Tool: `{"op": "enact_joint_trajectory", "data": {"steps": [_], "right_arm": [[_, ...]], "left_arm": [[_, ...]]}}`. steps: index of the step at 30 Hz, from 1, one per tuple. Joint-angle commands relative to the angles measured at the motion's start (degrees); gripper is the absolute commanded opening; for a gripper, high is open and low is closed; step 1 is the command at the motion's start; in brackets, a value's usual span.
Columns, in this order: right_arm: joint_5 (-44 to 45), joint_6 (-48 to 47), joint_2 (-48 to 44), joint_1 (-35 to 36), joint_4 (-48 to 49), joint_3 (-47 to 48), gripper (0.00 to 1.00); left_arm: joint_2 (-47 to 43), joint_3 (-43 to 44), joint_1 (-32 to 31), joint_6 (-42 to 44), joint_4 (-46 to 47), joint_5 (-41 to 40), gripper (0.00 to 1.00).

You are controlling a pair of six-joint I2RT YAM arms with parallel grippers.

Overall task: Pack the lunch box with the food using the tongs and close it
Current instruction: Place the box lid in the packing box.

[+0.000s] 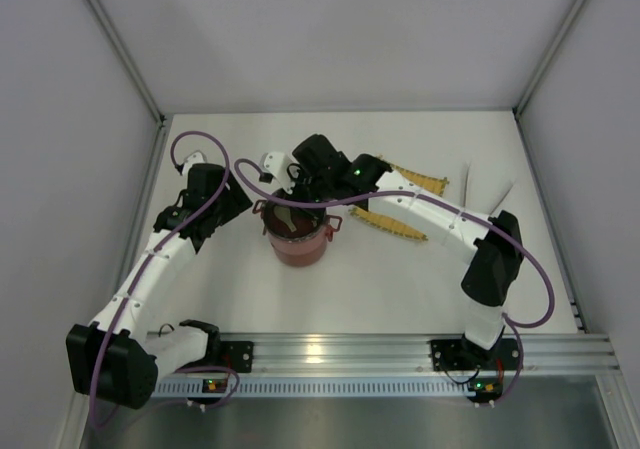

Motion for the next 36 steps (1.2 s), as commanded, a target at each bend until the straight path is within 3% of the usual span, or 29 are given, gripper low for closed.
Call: {"op": "enact_joint_trajectory", "data": {"steps": [1,36], "right_arm": [[0.17,1.13,-0.07,0.45,-2.44,-1.43,0.03],[-3.7,-1.24,-3.5,-0.6,-3.14,2.44,0.01]], "left_arm": [[-0.2,0.78,-0.15,0.46,0.88,0.52,0.72],[-0.82,2.01,-0.15,1.25,-0.27,0.61,0.72]]}}
